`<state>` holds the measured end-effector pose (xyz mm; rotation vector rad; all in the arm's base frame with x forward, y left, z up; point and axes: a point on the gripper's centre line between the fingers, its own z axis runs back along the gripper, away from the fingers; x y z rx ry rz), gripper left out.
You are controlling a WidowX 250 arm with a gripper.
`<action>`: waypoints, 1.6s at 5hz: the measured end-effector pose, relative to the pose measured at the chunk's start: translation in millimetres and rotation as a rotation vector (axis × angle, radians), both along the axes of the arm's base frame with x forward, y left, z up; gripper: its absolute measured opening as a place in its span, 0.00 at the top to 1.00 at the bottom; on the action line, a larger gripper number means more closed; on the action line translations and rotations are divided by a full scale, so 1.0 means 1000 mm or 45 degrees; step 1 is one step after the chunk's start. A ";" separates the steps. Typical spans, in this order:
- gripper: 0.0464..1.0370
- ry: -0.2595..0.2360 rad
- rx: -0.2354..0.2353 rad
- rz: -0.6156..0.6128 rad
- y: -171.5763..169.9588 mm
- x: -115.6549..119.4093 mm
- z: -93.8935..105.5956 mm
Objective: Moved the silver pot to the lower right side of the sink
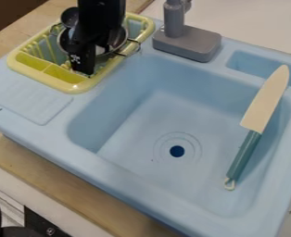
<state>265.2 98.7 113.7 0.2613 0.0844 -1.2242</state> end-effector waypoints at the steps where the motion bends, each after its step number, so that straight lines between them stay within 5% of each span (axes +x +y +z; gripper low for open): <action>1: 0.25 0.009 -0.014 0.001 -0.001 0.002 -0.004; 4: 0.83 0.024 -0.023 0.013 -0.001 0.007 -0.014; 6: 0.97 0.034 -0.025 0.069 -0.001 -0.003 -0.002; 8: 0.99 0.039 -0.041 0.083 -0.006 -0.012 0.011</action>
